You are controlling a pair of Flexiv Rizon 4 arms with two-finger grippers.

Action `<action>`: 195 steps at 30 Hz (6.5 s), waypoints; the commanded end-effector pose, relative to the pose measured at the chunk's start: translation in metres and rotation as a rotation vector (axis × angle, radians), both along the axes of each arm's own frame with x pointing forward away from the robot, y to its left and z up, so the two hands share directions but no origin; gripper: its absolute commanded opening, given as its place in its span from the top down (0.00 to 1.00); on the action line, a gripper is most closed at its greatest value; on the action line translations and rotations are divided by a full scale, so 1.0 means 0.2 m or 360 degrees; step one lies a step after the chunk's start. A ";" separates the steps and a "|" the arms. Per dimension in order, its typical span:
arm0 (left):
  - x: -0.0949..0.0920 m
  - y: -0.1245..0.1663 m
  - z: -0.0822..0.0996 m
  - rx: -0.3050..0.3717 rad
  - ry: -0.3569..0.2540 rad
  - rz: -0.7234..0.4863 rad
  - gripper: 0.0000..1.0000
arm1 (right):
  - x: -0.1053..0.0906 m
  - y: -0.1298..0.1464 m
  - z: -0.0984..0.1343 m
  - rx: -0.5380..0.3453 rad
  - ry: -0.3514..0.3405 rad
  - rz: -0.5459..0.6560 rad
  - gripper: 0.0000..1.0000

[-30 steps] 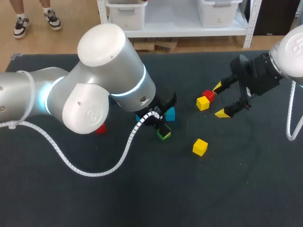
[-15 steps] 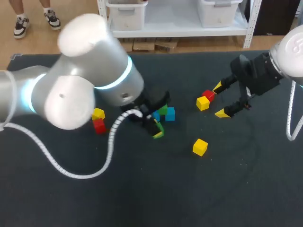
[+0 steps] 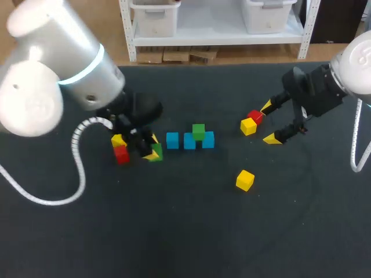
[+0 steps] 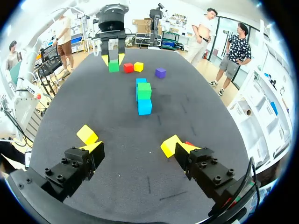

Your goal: Place the blue cubes, place green cubes on the blue cubes, place the yellow cubes on the green cubes, then place the red cubes on the yellow cubes, and place purple cube on the red cubes.

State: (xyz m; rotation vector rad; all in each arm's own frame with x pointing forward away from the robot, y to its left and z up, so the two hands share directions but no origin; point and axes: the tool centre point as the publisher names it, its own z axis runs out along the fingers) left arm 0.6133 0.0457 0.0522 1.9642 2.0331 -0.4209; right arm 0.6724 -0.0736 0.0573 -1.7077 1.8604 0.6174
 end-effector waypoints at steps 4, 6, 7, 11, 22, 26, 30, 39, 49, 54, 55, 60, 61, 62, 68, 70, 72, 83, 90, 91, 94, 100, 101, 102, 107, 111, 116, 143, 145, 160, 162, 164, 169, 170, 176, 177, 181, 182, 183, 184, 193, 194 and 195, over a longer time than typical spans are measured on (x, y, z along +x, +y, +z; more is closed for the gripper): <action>0.03 0.08 0.06 -0.0006 -0.0012 -0.0118 1.00 | 0.00 0.00 0.00 0.0004 -0.0001 0.0002 0.00; 0.04 0.08 0.07 -0.0028 -0.0015 -0.0171 1.00 | 0.00 0.00 0.00 0.0004 -0.0001 0.0002 0.00; 0.05 0.08 0.07 -0.0033 -0.0015 -0.0185 1.00 | 0.00 0.00 0.00 0.0004 -0.0001 0.0002 0.00; 0.09 0.07 0.06 -0.0057 -0.0022 -0.0221 1.00 | 0.00 0.00 0.00 0.0004 -0.0001 0.0002 0.00; 0.25 -0.03 0.02 0.0024 -0.0060 -0.0314 1.00 | 0.00 0.00 0.00 0.0004 -0.0001 0.0002 0.00; 0.29 -0.08 -0.01 0.0036 -0.0053 -0.0336 1.00 | 0.00 0.00 0.00 0.0004 -0.0001 0.0002 0.00; 0.32 -0.13 -0.03 0.0029 -0.0047 -0.0357 1.00 | 0.00 0.00 0.00 0.0004 -0.0001 0.0002 0.00; 0.38 -0.21 -0.04 -0.0002 -0.0052 -0.0348 1.00 | 0.00 0.00 0.00 0.0004 -0.0001 0.0002 0.00; 0.42 -0.26 -0.06 -0.0051 -0.0028 -0.0323 1.00 | 0.00 0.00 0.00 0.0004 -0.0001 0.0002 0.00; 0.43 -0.28 -0.07 -0.0068 -0.0022 -0.0322 1.00 | 0.00 0.00 0.00 0.0004 -0.0001 0.0002 0.00; 0.43 -0.28 -0.07 -0.0070 -0.0021 -0.0322 1.00 | 0.00 0.00 0.00 0.0004 -0.0001 0.0002 0.00; 0.43 -0.29 -0.09 -0.0077 -0.0012 -0.0318 1.00 | 0.00 0.00 0.00 0.0004 -0.0001 0.0002 0.00; 0.43 -0.29 -0.09 -0.0077 -0.0011 -0.0317 1.00 | 0.00 0.00 0.00 0.0004 -0.0001 0.0002 0.00; 0.43 -0.29 -0.09 -0.0079 -0.0008 -0.0315 1.00 | 0.00 0.00 0.00 0.0004 -0.0001 0.0002 0.00; 0.43 -0.30 -0.10 -0.0085 -0.0004 -0.0312 1.00 | 0.00 0.00 0.00 0.0004 -0.0001 0.0002 0.00; 0.44 -0.30 -0.11 -0.0085 -0.0003 -0.0311 1.00 | 0.00 0.00 0.00 0.0004 -0.0001 0.0002 0.00; 0.44 -0.30 -0.11 -0.0084 -0.0001 -0.0312 1.00 | 0.00 0.00 0.00 0.0004 -0.0001 0.0002 0.00; 0.44 -0.29 -0.13 -0.0067 0.0013 -0.0312 1.00 | 0.00 0.00 0.00 0.0004 -0.0001 0.0002 0.00; 0.45 -0.29 -0.14 -0.0062 0.0024 -0.0314 1.00 | 0.00 0.00 0.00 0.0004 -0.0001 0.0002 0.00; 0.45 -0.29 -0.14 -0.0062 0.0025 -0.0314 1.00 | 0.00 0.00 0.00 0.0004 -0.0001 0.0002 0.00; 0.45 -0.30 -0.14 -0.0060 0.0027 -0.0314 1.00 | 0.00 0.00 0.00 0.0004 -0.0001 0.0002 0.00; 0.45 -0.30 -0.14 -0.0055 0.0029 -0.0312 1.00 | 0.00 0.00 0.00 0.0004 -0.0001 0.0002 0.00; 0.45 -0.29 -0.14 -0.0055 0.0028 -0.0311 1.00 | 0.00 0.00 0.00 0.0004 -0.0001 0.0002 0.00; 0.45 -0.29 -0.14 -0.0055 0.0028 -0.0310 1.00 | 0.00 0.00 0.00 0.0004 -0.0001 0.0002 0.00; 0.45 -0.29 -0.15 -0.0053 0.0030 -0.0309 1.00 | 0.00 0.00 0.00 0.0004 -0.0001 0.0002 0.00; 0.45 -0.28 -0.15 -0.0051 0.0032 -0.0306 1.00 | 0.00 0.00 0.00 0.0004 -0.0001 0.0002 0.00; 0.45 -0.28 -0.15 -0.0050 0.0038 -0.0300 1.00 | 0.00 0.00 0.00 0.0004 -0.0001 0.0002 0.00; 0.44 -0.29 -0.16 -0.0047 0.0057 -0.0300 0.55 | 0.00 0.00 0.00 0.0004 -0.0001 0.0002 0.00; 0.44 -0.29 -0.16 -0.0047 0.0057 -0.0301 0.44 | 0.00 0.00 0.00 0.0004 -0.0001 0.0002 0.00; 0.44 -0.28 -0.12 -0.0042 0.0045 -0.0293 0.11 | 0.00 0.00 0.00 0.0004 -0.0001 0.0002 0.00; 0.43 -0.28 -0.10 -0.0047 0.0034 -0.0291 0.08 | 0.00 0.00 0.00 0.0004 -0.0001 0.0002 0.00; 0.43 -0.26 -0.08 -0.0052 0.0022 -0.0282 0.07 | 0.00 0.00 0.00 0.0004 -0.0001 0.0002 0.00; 0.41 -0.22 -0.05 -0.0059 -0.0001 -0.0266 0.14 | 0.00 0.00 0.00 0.0004 -0.0001 0.0002 0.00; 0.41 -0.21 -0.05 -0.0059 -0.0002 -0.0262 0.14 | 0.00 0.00 0.00 0.0004 -0.0001 0.0002 0.00; 0.41 -0.15 -0.05 -0.0055 -0.0011 -0.0242 0.69 | 0.00 0.00 0.00 0.0004 -0.0001 0.0002 0.00; 0.41 -0.14 -0.06 -0.0054 -0.0011 -0.0238 0.89 | 0.00 0.00 0.00 0.0004 -0.0001 0.0002 0.00; 0.41 -0.12 -0.07 -0.0055 -0.0016 -0.0232 1.00 | 0.00 0.00 0.00 0.0004 -0.0001 0.0002 0.00; 0.41 -0.12 -0.08 -0.0056 -0.0015 -0.0232 1.00 | 0.00 0.00 0.00 0.0004 -0.0001 0.0002 0.00; 0.42 -0.12 -0.08 -0.0056 -0.0011 -0.0230 1.00 | 0.00 0.00 0.00 0.0004 -0.0001 0.0002 0.00; 0.42 -0.12 -0.09 -0.0059 -0.0009 -0.0228 1.00 | 0.00 0.00 0.00 0.0004 -0.0001 0.0002 0.00; 0.42 -0.14 -0.11 -0.0077 0.0001 -0.0229 1.00 | 0.00 0.00 0.00 0.0004 -0.0001 0.0002 0.00; 0.42 -0.14 -0.11 -0.0078 0.0001 -0.0229 1.00 | 0.00 0.00 0.00 0.0004 -0.0001 0.0002 0.00; 0.42 -0.14 -0.12 -0.0079 0.0002 -0.0229 1.00 | 0.00 0.00 0.00 0.0004 -0.0001 0.0002 0.00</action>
